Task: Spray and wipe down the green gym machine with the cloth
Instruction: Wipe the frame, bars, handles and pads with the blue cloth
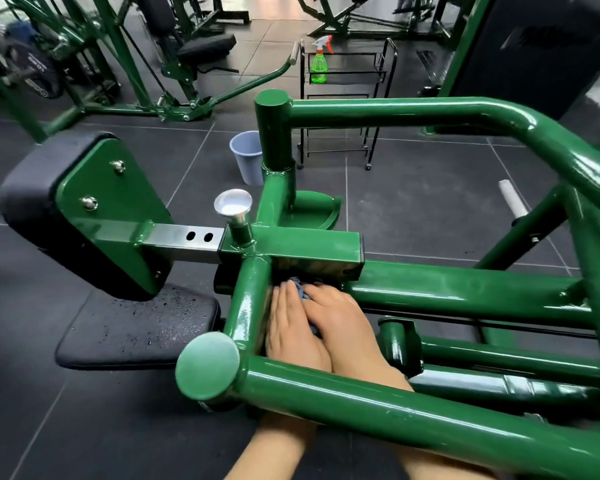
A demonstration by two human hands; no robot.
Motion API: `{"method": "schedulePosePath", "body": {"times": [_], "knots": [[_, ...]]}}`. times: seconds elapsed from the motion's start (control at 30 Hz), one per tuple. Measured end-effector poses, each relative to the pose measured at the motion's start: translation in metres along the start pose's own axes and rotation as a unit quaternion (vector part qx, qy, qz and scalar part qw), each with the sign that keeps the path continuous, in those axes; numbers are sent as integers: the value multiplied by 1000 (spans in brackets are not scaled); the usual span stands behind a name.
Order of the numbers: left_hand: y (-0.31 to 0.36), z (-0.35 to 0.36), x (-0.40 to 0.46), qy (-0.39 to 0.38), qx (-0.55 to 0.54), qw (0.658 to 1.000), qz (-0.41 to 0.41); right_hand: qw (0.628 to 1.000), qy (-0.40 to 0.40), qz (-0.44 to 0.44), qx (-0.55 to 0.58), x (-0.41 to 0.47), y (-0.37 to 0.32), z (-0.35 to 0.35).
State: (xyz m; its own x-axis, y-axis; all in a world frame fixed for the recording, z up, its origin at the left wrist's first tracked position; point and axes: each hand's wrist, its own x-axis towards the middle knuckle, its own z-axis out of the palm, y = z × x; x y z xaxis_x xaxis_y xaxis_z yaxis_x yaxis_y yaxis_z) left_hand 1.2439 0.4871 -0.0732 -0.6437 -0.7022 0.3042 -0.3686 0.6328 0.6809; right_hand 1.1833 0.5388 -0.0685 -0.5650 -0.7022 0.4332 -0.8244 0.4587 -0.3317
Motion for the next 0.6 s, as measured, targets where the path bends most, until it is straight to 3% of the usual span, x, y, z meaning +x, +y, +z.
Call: {"method": "schedulePosePath", "body": {"times": [0.13, 0.27, 0.4, 0.53, 0.6], "knots": [[-4, 1, 1, -28, 68, 995, 64, 999, -8, 25, -45, -13, 5, 3], [7, 8, -11, -102, 55, 987, 114, 994, 51, 64, -79, -40, 15, -5], [13, 10, -15, -163, 55, 977, 129, 990, 60, 78, -99, -48, 22, -12], [18, 9, -13, -188, 62, 954, 227, 973, 125, 159, -114, -53, 25, -16], [27, 13, -7, -210, 73, 946, 235, 964, 110, 195, -143, -48, 29, -19]]}}
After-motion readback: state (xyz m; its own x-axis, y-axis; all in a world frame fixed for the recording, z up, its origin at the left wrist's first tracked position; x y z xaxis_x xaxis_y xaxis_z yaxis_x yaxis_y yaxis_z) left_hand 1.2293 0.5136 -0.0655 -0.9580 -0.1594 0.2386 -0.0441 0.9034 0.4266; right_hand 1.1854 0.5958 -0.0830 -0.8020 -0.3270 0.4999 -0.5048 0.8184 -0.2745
